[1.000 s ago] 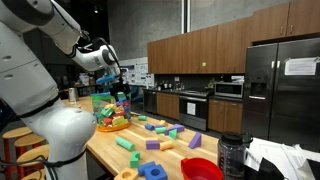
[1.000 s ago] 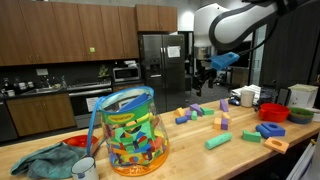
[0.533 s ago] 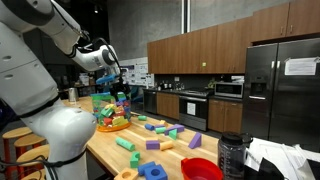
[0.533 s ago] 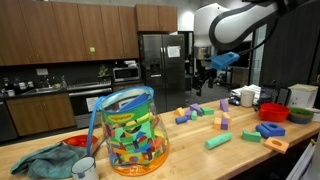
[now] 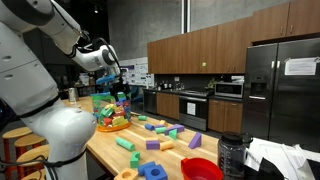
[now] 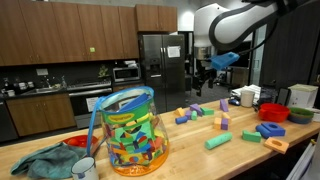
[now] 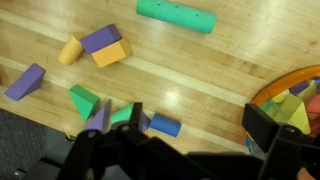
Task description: Put the blue cylinder and the orange triangle into the bag
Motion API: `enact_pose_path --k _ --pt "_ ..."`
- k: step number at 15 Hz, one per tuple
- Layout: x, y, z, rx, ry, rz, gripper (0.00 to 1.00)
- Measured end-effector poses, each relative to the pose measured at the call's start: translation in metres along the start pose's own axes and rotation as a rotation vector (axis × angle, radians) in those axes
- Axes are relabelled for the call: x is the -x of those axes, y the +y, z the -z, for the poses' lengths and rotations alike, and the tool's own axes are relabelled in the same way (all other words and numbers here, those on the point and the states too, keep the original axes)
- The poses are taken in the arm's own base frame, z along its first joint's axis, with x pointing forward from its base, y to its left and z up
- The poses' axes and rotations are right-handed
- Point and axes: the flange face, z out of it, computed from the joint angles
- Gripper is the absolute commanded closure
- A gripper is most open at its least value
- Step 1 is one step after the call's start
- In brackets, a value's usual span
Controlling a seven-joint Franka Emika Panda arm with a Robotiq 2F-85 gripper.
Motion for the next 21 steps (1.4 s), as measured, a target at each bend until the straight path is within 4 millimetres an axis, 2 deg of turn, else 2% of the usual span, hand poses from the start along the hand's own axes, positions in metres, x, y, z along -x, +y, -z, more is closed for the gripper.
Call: enact_pose_path --k 5,10,14,21 --pt "0.0 0.0 -0.001 -0.002 -0.003 -0.001 0.0" --pt "-0.004 -0.001 -0.019 0.01 -0.042 -0.012 0.0" --pt "-0.013 0.002 -0.048 0.043 -0.08 -0.044 0.0" --pt "-0.028 0.012 -0.115 0.055 -0.143 -0.118 0.0"
